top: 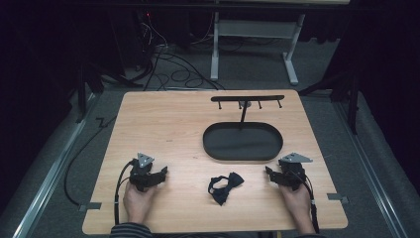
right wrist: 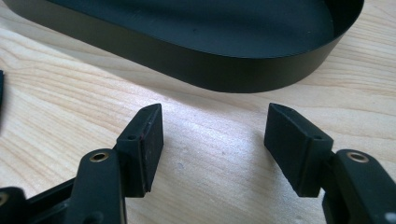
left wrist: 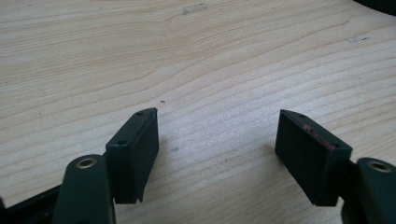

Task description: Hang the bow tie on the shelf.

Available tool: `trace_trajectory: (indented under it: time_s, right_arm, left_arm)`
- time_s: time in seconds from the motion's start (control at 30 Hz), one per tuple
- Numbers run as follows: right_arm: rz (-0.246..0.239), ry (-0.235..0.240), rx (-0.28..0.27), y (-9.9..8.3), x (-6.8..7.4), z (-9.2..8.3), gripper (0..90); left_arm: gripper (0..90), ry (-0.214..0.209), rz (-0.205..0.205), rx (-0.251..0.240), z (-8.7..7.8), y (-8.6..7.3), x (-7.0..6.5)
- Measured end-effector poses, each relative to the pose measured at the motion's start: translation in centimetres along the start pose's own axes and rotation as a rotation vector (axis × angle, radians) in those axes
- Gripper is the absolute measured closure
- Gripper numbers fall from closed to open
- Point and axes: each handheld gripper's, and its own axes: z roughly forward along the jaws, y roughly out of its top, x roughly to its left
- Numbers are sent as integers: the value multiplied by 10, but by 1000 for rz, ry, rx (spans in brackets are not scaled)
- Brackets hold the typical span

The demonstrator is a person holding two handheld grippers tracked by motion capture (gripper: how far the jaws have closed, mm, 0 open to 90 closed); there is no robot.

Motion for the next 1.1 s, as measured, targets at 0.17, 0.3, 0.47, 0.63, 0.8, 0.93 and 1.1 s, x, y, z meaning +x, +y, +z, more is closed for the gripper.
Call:
trace_trajectory:
  time_s: [0.17,0.3,0.47,0.63,0.8,0.93,1.1]
  right_arm:
    - [-8,9,1,0,1,0,391]
    - [-7,11,1,0,1,0,389]
    - [-20,23,5,0,1,0,348]
    - [-46,48,5,0,1,0,349]
    - [-46,45,7,0,2,0,355]
    - [-43,40,-4,-2,2,-3,446]
    - [-26,61,-17,-4,5,-7,462]
  left_arm:
    - [308,1,-1,0,0,0,0]
    - [308,1,0,0,0,0,0]
    - [308,-1,0,1,0,0,0]
    - [306,-9,-5,0,-1,0,1]
    - [307,-10,-9,-1,-1,0,2]
    - [306,-12,-11,-2,-1,0,2]
    - [306,-11,-11,-1,-1,0,2]
